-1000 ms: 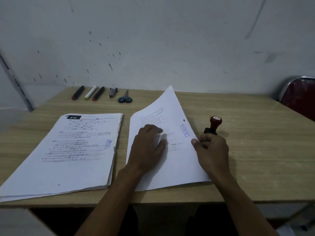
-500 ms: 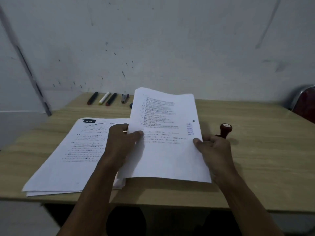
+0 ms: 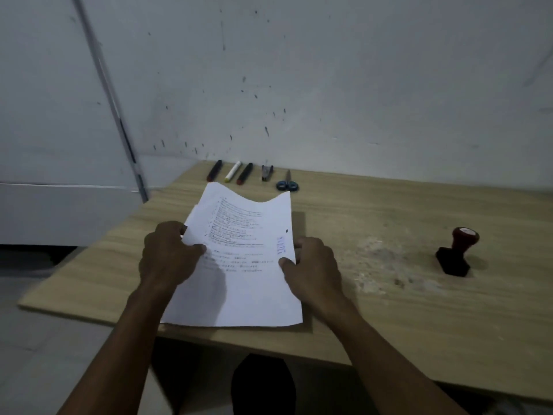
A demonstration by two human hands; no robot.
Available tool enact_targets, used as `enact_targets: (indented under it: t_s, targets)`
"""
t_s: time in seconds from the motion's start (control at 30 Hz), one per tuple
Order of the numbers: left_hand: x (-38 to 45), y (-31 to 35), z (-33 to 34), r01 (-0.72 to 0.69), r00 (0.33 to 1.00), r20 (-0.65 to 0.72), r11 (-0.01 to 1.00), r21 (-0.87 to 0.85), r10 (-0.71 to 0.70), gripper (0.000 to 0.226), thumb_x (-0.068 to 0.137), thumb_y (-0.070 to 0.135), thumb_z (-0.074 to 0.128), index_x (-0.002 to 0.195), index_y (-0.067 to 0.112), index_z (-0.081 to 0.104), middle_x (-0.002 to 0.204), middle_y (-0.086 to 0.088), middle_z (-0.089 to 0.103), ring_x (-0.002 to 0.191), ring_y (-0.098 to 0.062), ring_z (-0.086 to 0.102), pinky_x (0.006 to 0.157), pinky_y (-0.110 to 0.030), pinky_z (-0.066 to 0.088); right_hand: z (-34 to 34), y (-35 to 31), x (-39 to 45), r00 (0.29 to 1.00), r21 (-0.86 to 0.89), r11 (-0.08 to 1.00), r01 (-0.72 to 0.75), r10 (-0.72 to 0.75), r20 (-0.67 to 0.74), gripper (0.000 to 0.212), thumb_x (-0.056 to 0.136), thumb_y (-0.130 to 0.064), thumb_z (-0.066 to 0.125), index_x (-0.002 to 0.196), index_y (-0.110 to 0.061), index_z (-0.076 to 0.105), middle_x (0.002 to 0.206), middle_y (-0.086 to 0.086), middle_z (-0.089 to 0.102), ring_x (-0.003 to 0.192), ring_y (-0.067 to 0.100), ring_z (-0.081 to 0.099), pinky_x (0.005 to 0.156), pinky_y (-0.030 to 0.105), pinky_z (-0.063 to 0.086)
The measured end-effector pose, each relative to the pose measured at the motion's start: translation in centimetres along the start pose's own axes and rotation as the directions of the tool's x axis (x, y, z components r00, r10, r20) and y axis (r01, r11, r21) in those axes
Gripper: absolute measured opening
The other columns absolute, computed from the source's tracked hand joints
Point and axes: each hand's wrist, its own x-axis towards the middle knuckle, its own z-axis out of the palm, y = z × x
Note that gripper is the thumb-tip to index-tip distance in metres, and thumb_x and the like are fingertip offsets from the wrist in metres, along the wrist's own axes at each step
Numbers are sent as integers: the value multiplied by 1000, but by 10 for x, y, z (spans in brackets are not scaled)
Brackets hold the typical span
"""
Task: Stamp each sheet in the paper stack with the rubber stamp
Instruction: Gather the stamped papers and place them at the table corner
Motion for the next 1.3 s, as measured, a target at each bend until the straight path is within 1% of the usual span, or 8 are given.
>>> enact_targets:
  t_s: [0.23, 0.43, 0.63, 0.87, 1.0, 1.1, 1.2, 1.3]
  targets:
    - [12, -12, 1, 62, 997, 48, 994, 88, -66, 52, 76, 28, 77, 120, 11, 57, 125, -14, 56, 111, -36, 56, 84, -39, 46, 10, -15, -1, 999, -223, 975, 9, 0, 44, 31, 90, -31, 55, 119, -22, 48, 116, 1, 56, 99, 24, 54, 74, 31, 35]
    - [16, -16, 2, 47, 993, 86, 954, 295, -76, 57, 79, 42, 72, 120, 8, 51, 124, -19, 54, 115, -40, 49, 88, -44, 44, 9, -23, -13, 998, -239, 971, -18, 32, 55, 26, 90, -32, 54, 111, -20, 46, 114, 3, 56, 104, 28, 55, 84, 35, 42]
    - [17, -2, 1, 149, 979, 109, 972, 179, -171, 51, 77, 29, 75, 113, 4, 49, 121, -22, 55, 111, -42, 52, 81, -40, 43, 11, -29, -19, 998, -221, 975, -7, 21, 61, 22, 88, -29, 57, 96, -23, 37, 108, 3, 56, 98, 26, 56, 76, 32, 44]
    - [41, 1, -2, 326, 927, 199, 945, -3, -319, 65, 61, 12, 87, 111, 1, 48, 114, -22, 54, 104, -39, 53, 77, -39, 47, 8, -27, -18, 998, -213, 977, -19, 32, 57, 26, 89, -31, 61, 105, -20, 44, 112, 3, 56, 101, 26, 57, 77, 32, 45]
    - [52, 5, 5, 350, 910, 219, 935, 47, -352, 52, 50, 10, 89, 85, 1, 52, 103, -22, 59, 100, -41, 56, 89, -46, 51, 11, -26, -20, 998, -210, 977, -20, 32, 52, 26, 89, -33, 62, 104, -22, 45, 113, 2, 57, 101, 25, 58, 81, 33, 47]
    - [52, 9, 8, 341, 916, 205, 939, 53, -345, 44, 52, 7, 85, 75, 6, 48, 94, -19, 57, 96, -38, 56, 89, -44, 51, 12, -25, -20, 998, -210, 977, -26, 37, 45, 26, 89, -33, 63, 105, -21, 46, 114, 2, 58, 102, 25, 59, 82, 33, 48]
    - [49, 14, 11, 297, 941, 170, 955, 2, -293, 37, 61, -1, 78, 77, 3, 46, 86, -15, 49, 86, -34, 53, 73, -35, 48, 12, -24, -19, 998, -210, 977, -34, 45, 45, 27, 89, -33, 64, 103, -21, 45, 115, 3, 58, 104, 26, 58, 82, 33, 47]
    - [46, 14, 13, 290, 950, 130, 957, -31, -284, 42, 66, -2, 77, 93, 3, 46, 92, -16, 48, 87, -34, 52, 68, -36, 44, 11, -22, -18, 998, -192, 981, -38, 47, 43, 31, 89, -33, 65, 110, -20, 47, 116, 2, 57, 104, 25, 58, 81, 32, 46]
